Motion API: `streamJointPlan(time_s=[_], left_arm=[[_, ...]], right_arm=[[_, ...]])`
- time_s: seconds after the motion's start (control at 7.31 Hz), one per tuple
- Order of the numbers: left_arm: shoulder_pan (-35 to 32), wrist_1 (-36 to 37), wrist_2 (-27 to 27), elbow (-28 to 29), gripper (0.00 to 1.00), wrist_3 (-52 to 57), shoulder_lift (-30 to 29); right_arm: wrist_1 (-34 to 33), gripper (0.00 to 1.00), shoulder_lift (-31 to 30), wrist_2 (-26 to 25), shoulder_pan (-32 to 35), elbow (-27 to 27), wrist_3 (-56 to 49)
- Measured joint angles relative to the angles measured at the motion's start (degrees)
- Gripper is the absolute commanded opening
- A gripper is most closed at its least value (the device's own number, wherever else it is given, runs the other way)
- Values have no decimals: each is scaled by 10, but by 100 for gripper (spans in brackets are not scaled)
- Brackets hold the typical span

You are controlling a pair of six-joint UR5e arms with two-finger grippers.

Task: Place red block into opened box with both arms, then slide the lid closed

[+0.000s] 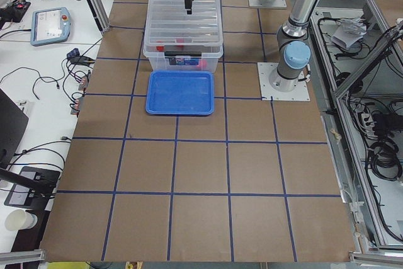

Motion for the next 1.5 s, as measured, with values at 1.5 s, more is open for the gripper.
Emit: streamJointPlan(time_s=[1.5], left_arm=[[-1,0,-1,0,100,0,1]], right_arm=[[139,100,-51,30,7,-66,31]])
